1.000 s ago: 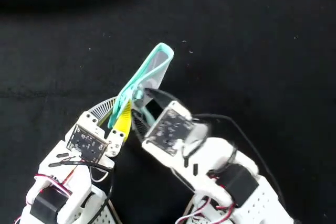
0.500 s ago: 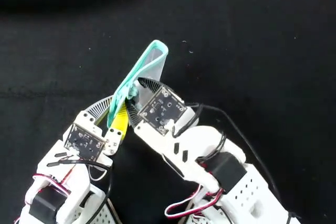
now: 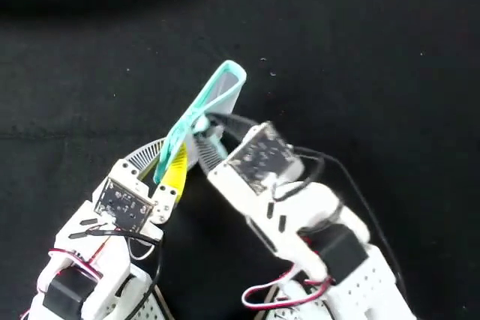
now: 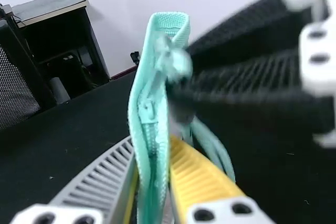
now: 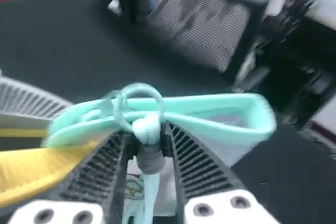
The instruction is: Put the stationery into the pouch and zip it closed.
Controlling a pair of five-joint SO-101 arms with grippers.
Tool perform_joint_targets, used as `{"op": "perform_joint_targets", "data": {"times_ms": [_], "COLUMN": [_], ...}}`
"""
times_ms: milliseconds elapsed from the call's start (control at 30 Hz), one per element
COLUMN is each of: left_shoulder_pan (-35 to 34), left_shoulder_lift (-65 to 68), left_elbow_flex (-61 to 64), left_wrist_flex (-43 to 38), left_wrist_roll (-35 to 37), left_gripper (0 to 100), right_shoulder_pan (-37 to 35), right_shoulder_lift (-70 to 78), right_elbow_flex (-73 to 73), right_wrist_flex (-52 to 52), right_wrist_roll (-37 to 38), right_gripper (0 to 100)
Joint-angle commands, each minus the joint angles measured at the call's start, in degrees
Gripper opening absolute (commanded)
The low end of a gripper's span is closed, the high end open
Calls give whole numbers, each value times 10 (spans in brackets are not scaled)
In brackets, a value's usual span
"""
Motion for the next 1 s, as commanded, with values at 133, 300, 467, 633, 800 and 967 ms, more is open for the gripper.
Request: {"op": "perform_joint_targets", "data": {"times_ms": [133,300,467,633,800,967], "left_shoulder_pan": [3,3,3,3,3,3], "left_shoulder_lift": [-1,-1,-1,-1,-1,-1], "left_elbow_flex": [18,18,18,18,19,19], "left_wrist_flex": [15,15,16,16,16,16], "left_wrist_roll": [-4,-4,-4,-4,-4,-4], "left_gripper": [29,29,29,29,29,29], "right_shoulder_pan": [34,52,87,91,121,149], "right_shoulder_lift": [11,27,27,28,28,28], "right_elbow_flex": [-28,-31,-48,-58,-62,-62], "right_wrist_flex": [-15,-42,-46,-47,-50,-51], "right_wrist_roll": [54,76,96,127,141,156], "right_gripper": [12,12,12,12,12,12]}}
